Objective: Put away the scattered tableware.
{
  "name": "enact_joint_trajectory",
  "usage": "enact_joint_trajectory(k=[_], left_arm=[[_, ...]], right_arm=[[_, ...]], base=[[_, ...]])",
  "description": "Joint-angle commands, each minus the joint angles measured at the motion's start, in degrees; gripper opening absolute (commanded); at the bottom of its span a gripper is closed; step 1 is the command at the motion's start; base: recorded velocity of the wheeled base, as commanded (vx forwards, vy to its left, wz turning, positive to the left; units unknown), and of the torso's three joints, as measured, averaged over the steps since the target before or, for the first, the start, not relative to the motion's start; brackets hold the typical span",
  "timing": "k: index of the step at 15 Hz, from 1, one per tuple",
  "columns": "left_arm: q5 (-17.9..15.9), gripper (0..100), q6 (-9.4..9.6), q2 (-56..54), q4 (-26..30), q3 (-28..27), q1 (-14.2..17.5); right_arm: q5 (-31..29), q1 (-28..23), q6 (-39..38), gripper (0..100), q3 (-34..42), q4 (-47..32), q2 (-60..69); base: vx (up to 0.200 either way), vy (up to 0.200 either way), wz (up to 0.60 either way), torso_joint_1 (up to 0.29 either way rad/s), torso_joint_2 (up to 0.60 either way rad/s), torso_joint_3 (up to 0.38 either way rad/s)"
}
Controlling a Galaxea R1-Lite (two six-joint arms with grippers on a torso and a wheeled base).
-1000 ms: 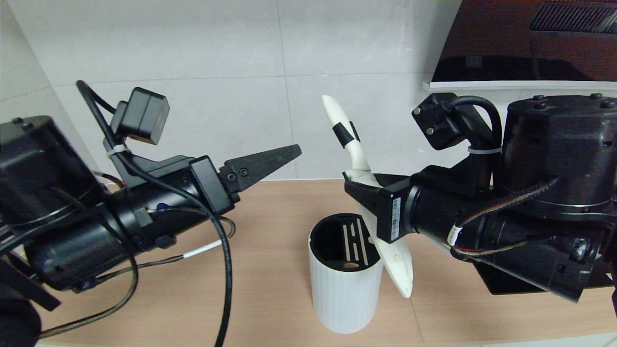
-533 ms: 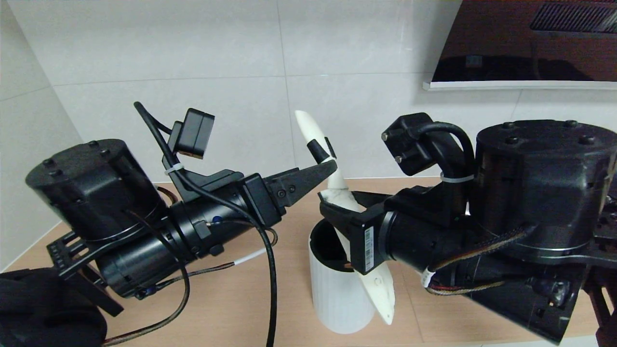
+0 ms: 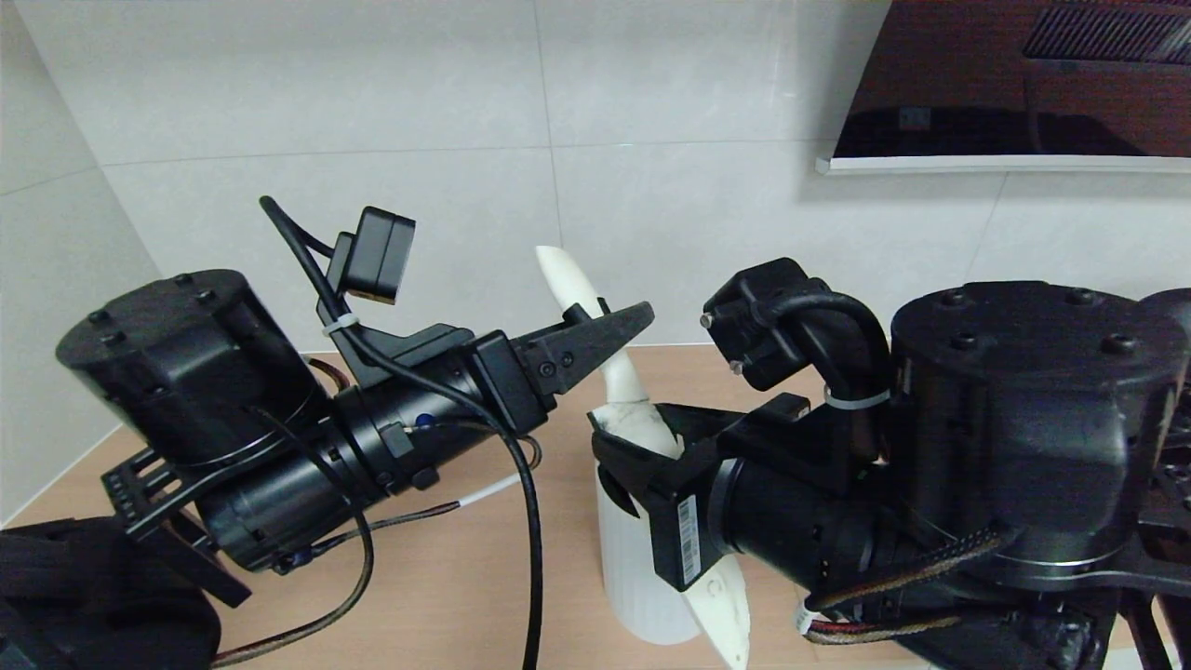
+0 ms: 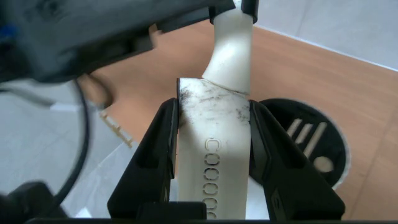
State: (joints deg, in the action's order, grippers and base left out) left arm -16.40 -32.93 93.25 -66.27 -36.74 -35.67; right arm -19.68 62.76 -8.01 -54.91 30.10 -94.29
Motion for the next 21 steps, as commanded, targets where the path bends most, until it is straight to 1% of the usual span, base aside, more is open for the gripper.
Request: enact_joint_trajectory(k=[1, 4, 7, 13, 14, 21], left_arm=[[0.0, 100, -0.47, -0.4, 0.0, 0.1, 0.0], [0.0, 100, -0.47, -0.3, 0.0, 0.1, 0.0], [0.0, 100, -0.47, -0.3, 0.0, 0.4, -0.1], [0.0, 100, -0.30, -0.3, 0.0, 1.1, -1.4], [0.0, 0, -0.12, -0.3, -0.1, 1.2, -1.4], [-0.3, 0, 0.06, -0.2, -0.1, 1.4, -1.3]], right_arm=[[0.0, 0.3, 0.0, 0, 0.2, 0.0, 0.1], [-0.5, 1.5, 0.0, 0, 0.6, 0.0, 0.3], [-0.9, 1.5, 0.0, 0, 0.6, 0.0, 0.3], [-0.9, 1.4, 0.0, 0, 0.7, 0.0, 0.3], [-0.9, 1.5, 0.0, 0, 0.8, 0.0, 0.2], [-0.9, 1.4, 0.0, 0, 0.9, 0.0, 0.3]], base=[[0.000, 0.000, 0.00, 0.000, 0.00, 0.000], [0.000, 0.000, 0.00, 0.000, 0.00, 0.000], [0.000, 0.000, 0.00, 0.000, 0.00, 0.000], [0.000, 0.000, 0.00, 0.000, 0.00, 0.000], [0.000, 0.000, 0.00, 0.000, 0.00, 0.000], [0.000, 0.000, 0.00, 0.000, 0.00, 0.000]])
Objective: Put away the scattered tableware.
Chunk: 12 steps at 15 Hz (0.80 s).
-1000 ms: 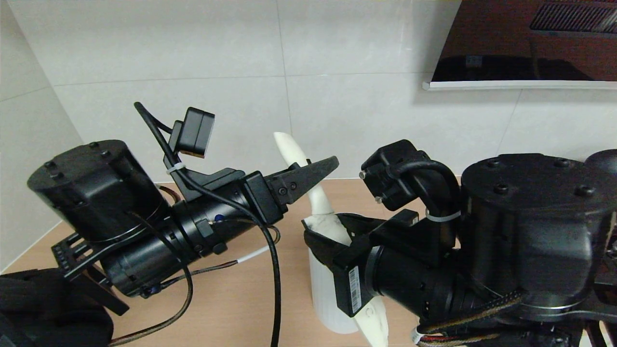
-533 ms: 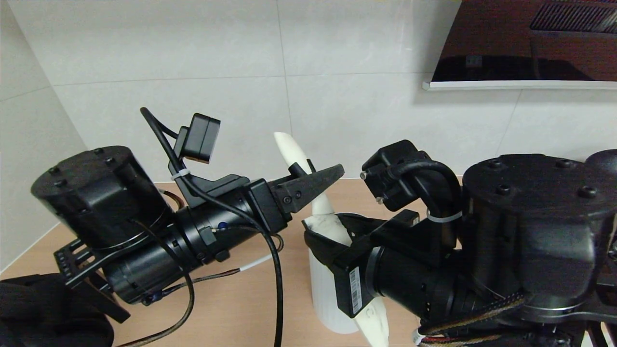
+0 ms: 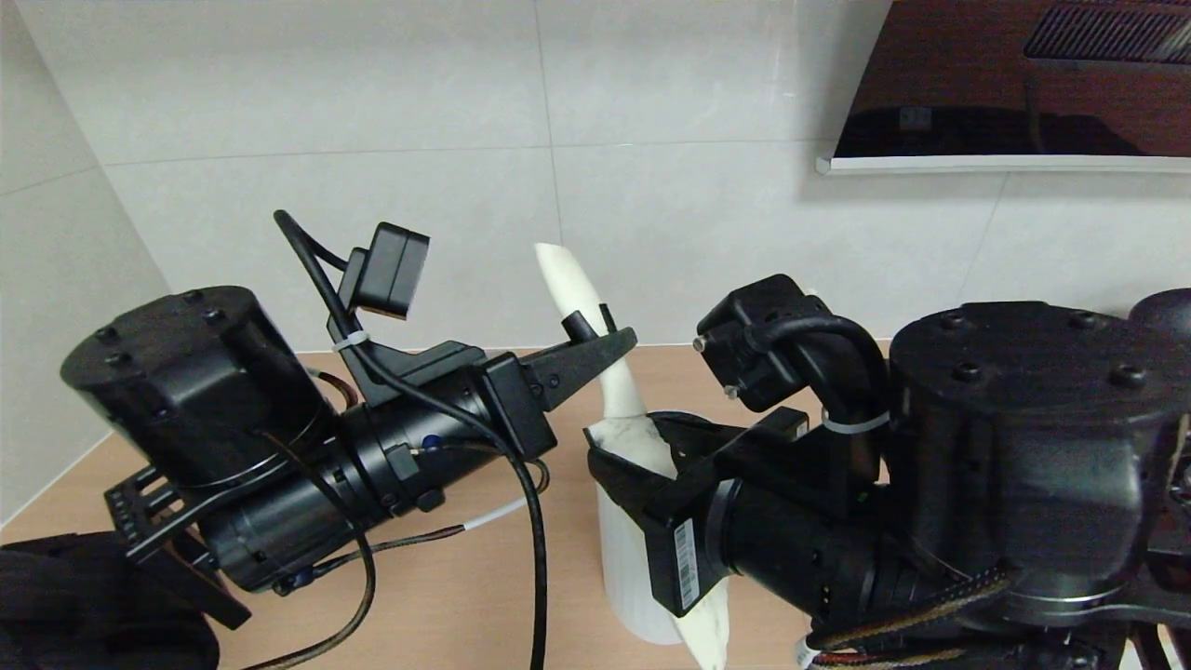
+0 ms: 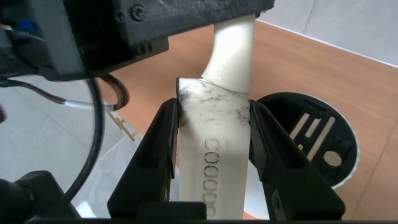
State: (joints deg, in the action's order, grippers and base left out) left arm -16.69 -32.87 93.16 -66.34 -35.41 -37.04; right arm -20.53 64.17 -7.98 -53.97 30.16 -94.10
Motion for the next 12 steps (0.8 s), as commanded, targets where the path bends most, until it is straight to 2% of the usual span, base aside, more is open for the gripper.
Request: enact_joint_trajectory(k=[1, 7, 8, 11, 12], left_arm=[[0.0, 0, -0.01, 0.0, -0.9, 0.3, 0.0], [-0.1, 0, -0.01, 0.2, -2.2, 0.6, 0.0], [0.0, 0, -0.01, 0.1, -2.1, 0.5, 0.0], [0.0, 0, -0.01, -2.4, -1.2, 0.3, -0.1], [0.1, 0, 0.08, -4.2, 1.4, -0.4, -0.1]], right_arm=[[0.0, 0.0, -0.1, 0, 0.0, 0.1, 0.1], [0.0, -0.3, -0.2, 0, 0.0, 1.1, 0.1], [0.0, -0.4, -0.3, 100, 0.0, 1.2, 0.1], [0.1, -0.4, -0.3, 100, 0.2, 1.2, 0.9], [0.1, -0.6, -0.2, 100, 0.4, 1.2, 2.1]], base=[[0.000, 0.000, 0.00, 0.000, 0.00, 0.000], [0.000, 0.000, 0.00, 0.000, 0.00, 0.000], [0.000, 0.000, 0.00, 0.000, 0.00, 0.000], [0.000, 0.000, 0.00, 0.000, 0.00, 0.000], [0.000, 0.000, 0.00, 0.000, 0.00, 0.000]])
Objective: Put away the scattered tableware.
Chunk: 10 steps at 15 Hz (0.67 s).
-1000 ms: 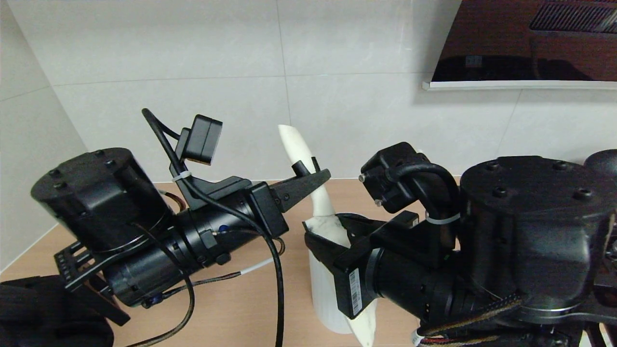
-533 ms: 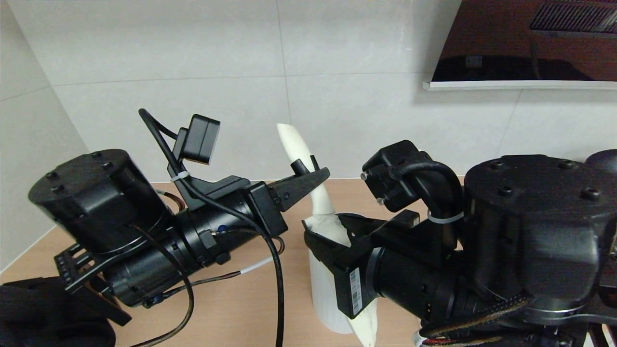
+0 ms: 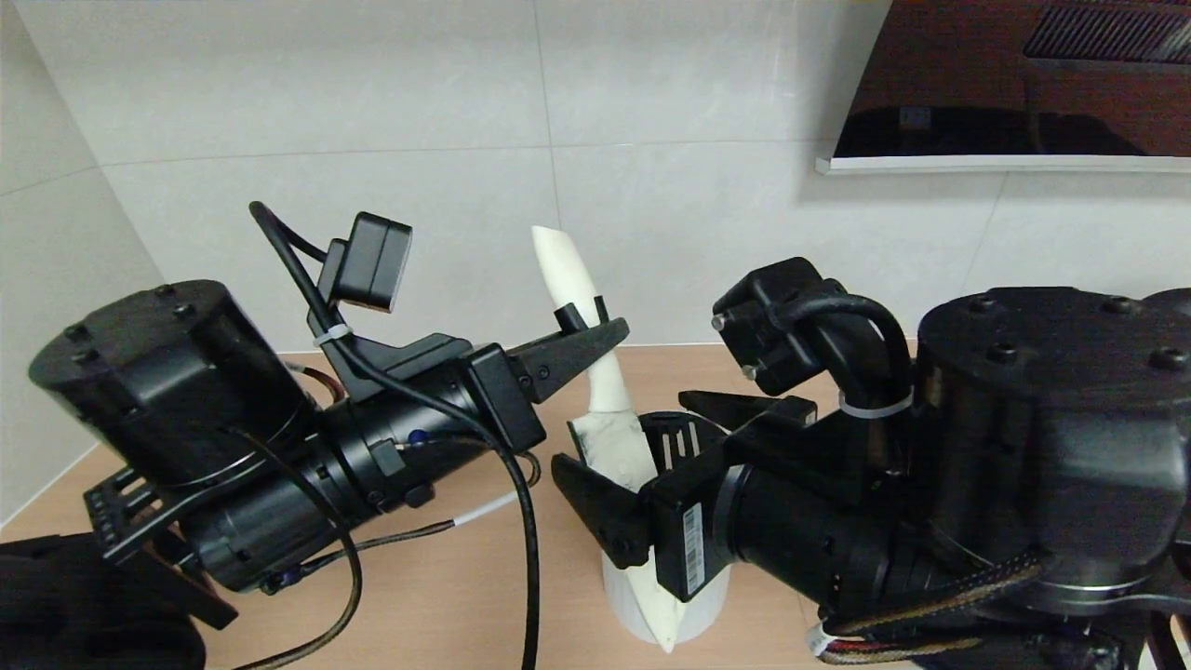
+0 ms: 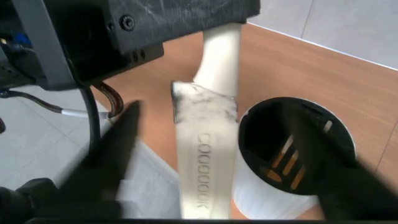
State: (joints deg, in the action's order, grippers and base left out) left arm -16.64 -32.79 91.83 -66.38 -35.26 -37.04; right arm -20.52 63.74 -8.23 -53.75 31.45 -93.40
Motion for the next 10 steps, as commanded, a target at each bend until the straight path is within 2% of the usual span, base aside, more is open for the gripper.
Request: enact_joint_trajectory(k=[1, 2, 4, 5, 7, 8, 9, 10], left_arm=[[0.2, 0, 0.10, -3.6, 2.9, -1.2, -0.1], [1.7, 0, 0.62, -5.2, 7.3, -3.1, 0.0], [6.0, 0, 1.59, -5.6, 12.4, -6.3, 0.0], [11.0, 0, 1.86, -5.4, 17.7, -10.5, 0.1], [15.8, 0, 2.56, -5.3, 24.6, -16.5, 0.1], [16.4, 0, 4.32, -5.0, 27.4, -18.2, 0.1], [16.9, 0, 8.18, -4.9, 31.3, -19.9, 0.1], [18.2, 0, 13.11, -4.3, 34.9, -22.0, 0.0]], right_arm=[[0.0, -0.3, 0.1, 100, 0.4, 0.0, 1.9], [0.2, -2.0, 0.1, 100, 0.9, -0.1, 3.6], [0.5, -6.3, 0.0, 100, 1.0, 0.0, 5.6], [1.2, -10.7, -0.2, 100, 1.1, -0.1, 8.9], [3.4, -17.4, -0.6, 100, 2.9, -0.6, 13.8], [4.8, -20.0, -1.1, 100, 4.5, -0.7, 14.8], [5.8, -22.1, -2.1, 100, 6.8, -0.6, 15.2], [6.1, -23.2, -3.5, 100, 7.7, -0.6, 15.4]], base=[[0.000, 0.000, 0.00, 0.000, 0.00, 0.000], [0.000, 0.000, 0.00, 0.000, 0.00, 0.000], [0.000, 0.000, 0.00, 0.000, 0.00, 0.000], [0.000, 0.000, 0.00, 0.000, 0.00, 0.000], [0.000, 0.000, 0.00, 0.000, 0.00, 0.000], [0.000, 0.000, 0.00, 0.000, 0.00, 0.000], [0.000, 0.000, 0.00, 0.000, 0.00, 0.000], [0.000, 0.000, 0.00, 0.000, 0.00, 0.000]])
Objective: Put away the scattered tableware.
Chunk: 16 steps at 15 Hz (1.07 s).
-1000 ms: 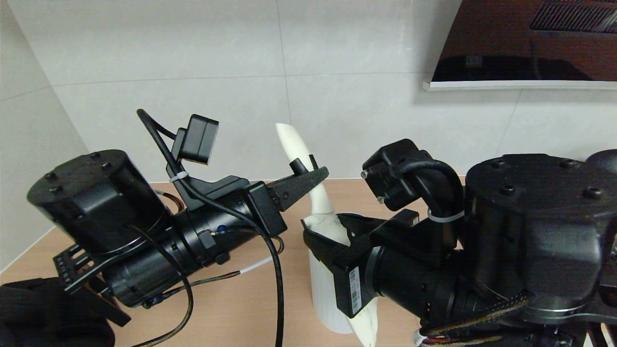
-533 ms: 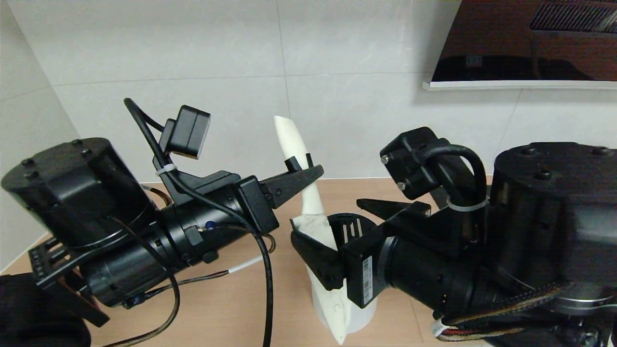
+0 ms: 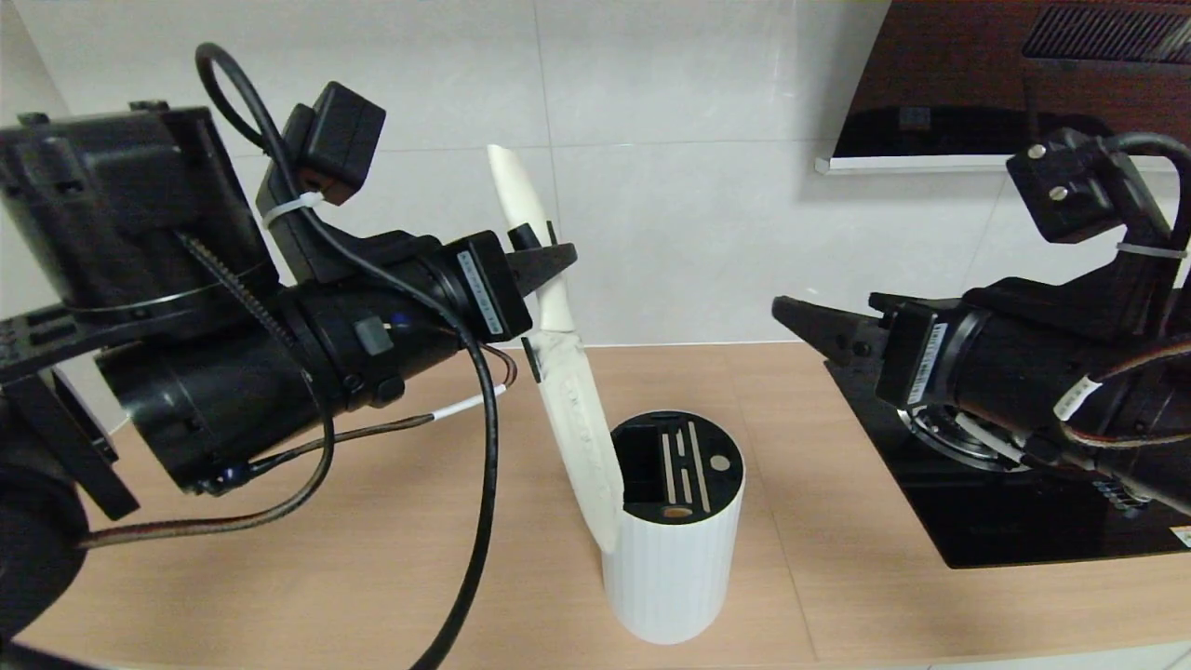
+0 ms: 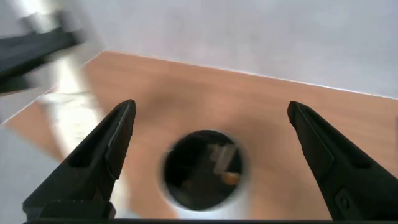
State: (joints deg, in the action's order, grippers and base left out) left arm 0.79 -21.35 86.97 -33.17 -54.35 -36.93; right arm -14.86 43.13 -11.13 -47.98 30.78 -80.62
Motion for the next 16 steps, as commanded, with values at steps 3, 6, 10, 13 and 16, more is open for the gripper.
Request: enact_joint_trajectory(k=[3, 6, 10, 13, 16], left_arm=[[11.4, 0, 13.17, 5.2, 3.9, -8.2, -1.5], [23.5, 0, 13.52, 9.4, -0.2, -8.5, -4.7], [35.5, 0, 14.05, 13.2, -11.7, -9.1, -9.1], [35.5, 0, 15.28, 13.1, -11.6, -9.2, -10.1], [35.8, 0, 16.25, 15.1, -11.8, -11.3, -10.1]], right_arm=[[0.6, -4.6, -1.3, 100, 3.1, 0.1, 2.0], [1.1, -4.6, -1.9, 100, 4.5, 0.3, 0.7], [1.2, -4.5, -1.9, 100, 4.7, 0.4, 0.0], [1.2, -4.6, -1.9, 100, 4.9, 0.4, -0.2], [1.2, -4.5, -1.9, 100, 5.0, 0.4, -0.2]], base=[[0.000, 0.000, 0.00, 0.000, 0.00, 0.000], [0.000, 0.000, 0.00, 0.000, 0.00, 0.000], [0.000, 0.000, 0.00, 0.000, 0.00, 0.000], [0.000, 0.000, 0.00, 0.000, 0.00, 0.000], [0.000, 0.000, 0.00, 0.000, 0.00, 0.000]])
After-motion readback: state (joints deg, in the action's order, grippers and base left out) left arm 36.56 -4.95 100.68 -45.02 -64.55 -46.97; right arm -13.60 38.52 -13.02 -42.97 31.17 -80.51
